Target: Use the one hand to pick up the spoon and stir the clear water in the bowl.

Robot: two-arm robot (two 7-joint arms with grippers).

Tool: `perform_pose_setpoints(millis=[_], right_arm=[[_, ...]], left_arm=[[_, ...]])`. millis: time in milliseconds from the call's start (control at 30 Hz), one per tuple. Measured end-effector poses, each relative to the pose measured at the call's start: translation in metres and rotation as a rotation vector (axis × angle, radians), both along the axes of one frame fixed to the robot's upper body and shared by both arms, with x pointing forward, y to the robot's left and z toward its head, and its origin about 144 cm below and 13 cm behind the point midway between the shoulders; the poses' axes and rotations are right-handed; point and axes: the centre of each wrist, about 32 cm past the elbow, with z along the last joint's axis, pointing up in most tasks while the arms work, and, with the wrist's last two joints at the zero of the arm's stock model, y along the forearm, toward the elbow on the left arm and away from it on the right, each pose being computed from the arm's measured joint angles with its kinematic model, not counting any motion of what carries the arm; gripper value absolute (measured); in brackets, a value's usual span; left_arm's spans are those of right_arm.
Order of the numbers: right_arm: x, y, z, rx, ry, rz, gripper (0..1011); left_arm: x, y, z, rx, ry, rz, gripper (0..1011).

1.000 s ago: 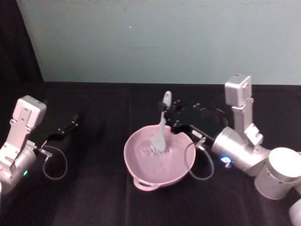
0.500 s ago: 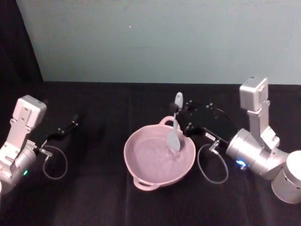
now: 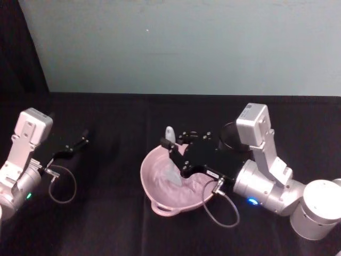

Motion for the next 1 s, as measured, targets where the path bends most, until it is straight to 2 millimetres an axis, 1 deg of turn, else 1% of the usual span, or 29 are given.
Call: perform_pose_setpoints(millis=[267, 433, 533, 733, 1000], right_arm=[[0.004, 0.014, -0.004, 0.041, 0.011, 0.026, 114], [0.012, 0.02, -0.009, 0.079, 0.024, 0.027, 114], [0.021, 0.021, -0.012, 0.106, 0.035, 0.017, 114], [0.033, 0.017, -0.019, 0.14, 0.053, -0.021, 114], [0.038, -0.001, -0.022, 0.143, 0.053, -0.108, 114]], left_arm=[[0.0, 0.0, 0.0, 0.0, 0.0, 0.0, 1005], [0.0, 0.0, 0.0, 0.0, 0.0, 0.0, 1005], [0.0, 0.0, 0.0, 0.0, 0.0, 0.0, 1005], [0.0, 0.0, 0.0, 0.0, 0.0, 0.0, 1005], [0.0, 0.0, 0.0, 0.0, 0.0, 0.0, 1005]])
